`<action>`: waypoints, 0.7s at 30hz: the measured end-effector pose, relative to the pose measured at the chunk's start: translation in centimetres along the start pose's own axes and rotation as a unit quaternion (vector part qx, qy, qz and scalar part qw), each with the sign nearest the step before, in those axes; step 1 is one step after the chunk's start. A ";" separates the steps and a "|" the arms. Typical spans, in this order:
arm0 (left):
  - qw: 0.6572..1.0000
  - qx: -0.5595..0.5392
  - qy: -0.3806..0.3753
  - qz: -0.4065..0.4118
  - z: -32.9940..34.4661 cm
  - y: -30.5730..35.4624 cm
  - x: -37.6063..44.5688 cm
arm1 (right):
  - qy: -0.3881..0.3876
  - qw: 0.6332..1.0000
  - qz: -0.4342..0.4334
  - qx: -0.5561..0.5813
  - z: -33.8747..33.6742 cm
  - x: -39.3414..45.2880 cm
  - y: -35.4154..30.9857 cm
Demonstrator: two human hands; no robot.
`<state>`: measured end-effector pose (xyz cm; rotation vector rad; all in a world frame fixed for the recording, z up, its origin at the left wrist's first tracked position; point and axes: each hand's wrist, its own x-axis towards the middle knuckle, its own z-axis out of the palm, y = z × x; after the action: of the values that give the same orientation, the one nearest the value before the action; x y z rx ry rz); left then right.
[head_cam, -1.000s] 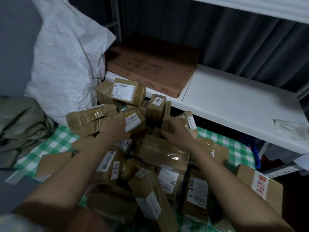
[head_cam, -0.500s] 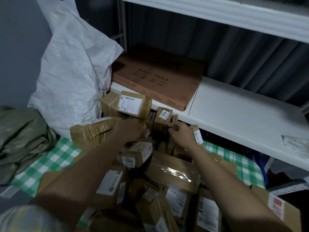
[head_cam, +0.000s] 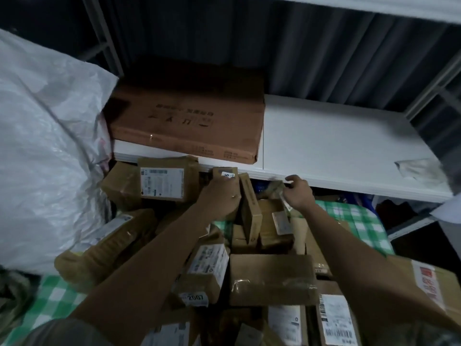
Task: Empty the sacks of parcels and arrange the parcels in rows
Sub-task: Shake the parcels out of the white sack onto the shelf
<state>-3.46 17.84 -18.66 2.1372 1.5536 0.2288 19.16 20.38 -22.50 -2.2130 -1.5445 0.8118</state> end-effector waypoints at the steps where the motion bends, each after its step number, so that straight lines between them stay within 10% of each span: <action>1: 1.000 -0.002 -0.008 0.018 0.5 0.5 0.8 | -0.010 0.999 -0.007 -0.038 -0.4 0.4 1.0; 14: 0.989 0.106 -0.099 0.041 4.8 3.4 7.9 | -0.130 0.803 -0.320 -0.486 1.5 6.9 2.6; 21: 0.977 0.134 -0.167 0.009 4.7 4.4 8.7 | -0.170 0.698 -0.333 -0.611 2.8 8.9 0.0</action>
<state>5.10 23.56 -21.91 2.2478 1.4309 -0.3381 19.64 28.46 -27.07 -1.7059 -3.4723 -0.2238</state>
